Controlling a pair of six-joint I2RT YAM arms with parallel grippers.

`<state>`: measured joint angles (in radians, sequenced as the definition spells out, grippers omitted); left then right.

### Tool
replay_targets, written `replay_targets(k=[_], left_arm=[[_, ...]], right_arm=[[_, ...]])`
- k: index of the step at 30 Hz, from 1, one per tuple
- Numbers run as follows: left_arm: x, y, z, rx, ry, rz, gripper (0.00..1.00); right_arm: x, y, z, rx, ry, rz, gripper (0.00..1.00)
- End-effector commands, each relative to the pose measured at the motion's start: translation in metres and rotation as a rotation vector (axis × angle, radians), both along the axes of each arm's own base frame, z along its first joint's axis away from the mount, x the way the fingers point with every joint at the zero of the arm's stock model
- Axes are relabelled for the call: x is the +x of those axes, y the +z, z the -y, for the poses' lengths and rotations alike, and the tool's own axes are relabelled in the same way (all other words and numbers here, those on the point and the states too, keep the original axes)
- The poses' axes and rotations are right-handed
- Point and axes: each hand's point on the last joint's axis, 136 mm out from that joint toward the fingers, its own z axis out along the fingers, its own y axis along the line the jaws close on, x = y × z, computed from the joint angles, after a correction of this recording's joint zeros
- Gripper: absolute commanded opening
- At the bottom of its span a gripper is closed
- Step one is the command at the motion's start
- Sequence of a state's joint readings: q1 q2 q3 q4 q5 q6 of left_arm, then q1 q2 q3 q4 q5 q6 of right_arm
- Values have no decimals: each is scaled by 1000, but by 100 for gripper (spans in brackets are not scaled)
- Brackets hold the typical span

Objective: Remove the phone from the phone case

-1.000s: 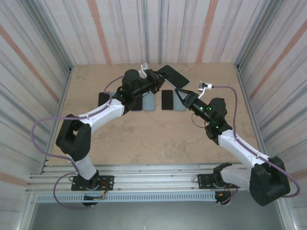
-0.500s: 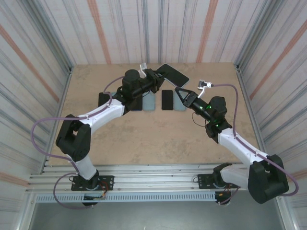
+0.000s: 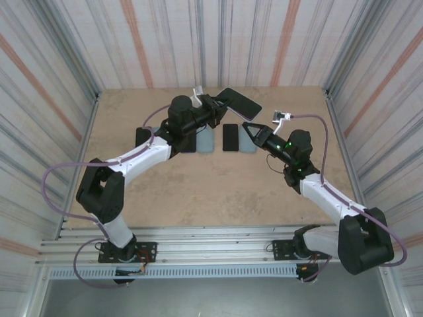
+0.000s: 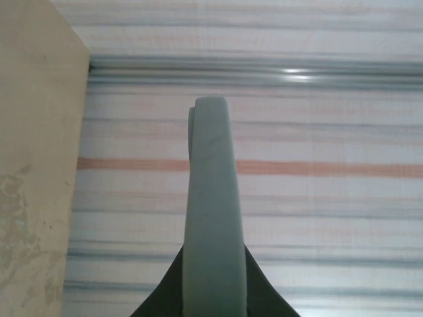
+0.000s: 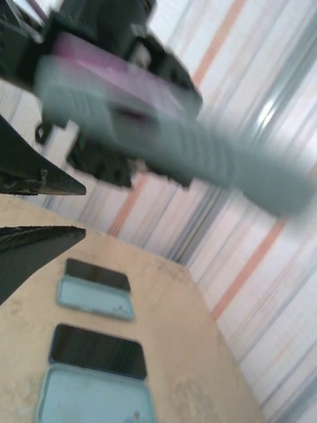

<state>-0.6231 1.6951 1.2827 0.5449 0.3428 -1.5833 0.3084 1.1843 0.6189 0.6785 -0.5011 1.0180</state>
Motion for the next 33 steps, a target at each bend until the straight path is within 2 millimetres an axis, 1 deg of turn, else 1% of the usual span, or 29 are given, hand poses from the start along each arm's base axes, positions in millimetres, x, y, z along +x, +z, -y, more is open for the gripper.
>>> replay_targets(k=[1,4,6,9,12,15,18,20,23,26,29,33], left_arm=[[-37,96,-11,-119,-73,240,0],[-32,90,-16,-79,-79,255,0],[-27,86,-22,-38,-84,280,0],[-23,88,-29,19,-107,348,0],[-21,93,-35,92,-145,444,0],[-24,101,-42,148,-207,569,0],[-33,108,-48,210,-281,716,0],[-45,113,-49,246,-345,833,0],[-58,110,-51,313,-407,967,0],[-67,109,-55,338,-449,1048,0],[-76,109,-57,338,-497,1093,0],[-90,110,-59,332,-534,1159,0]], right_arm=[[5,-11,11,-29,-26,-47,22],[-3,1,12,-91,5,2,31],[-9,8,13,-144,32,34,39],[-18,16,18,-215,76,83,52],[-27,25,23,-269,139,136,58],[-40,31,21,-342,228,204,61],[-55,38,14,-409,342,291,61],[-61,41,11,-455,390,352,62],[-70,45,3,-492,472,442,62],[-72,45,-5,-546,520,510,61],[-76,41,-19,-608,596,558,60],[-74,36,-35,-652,667,597,54]])
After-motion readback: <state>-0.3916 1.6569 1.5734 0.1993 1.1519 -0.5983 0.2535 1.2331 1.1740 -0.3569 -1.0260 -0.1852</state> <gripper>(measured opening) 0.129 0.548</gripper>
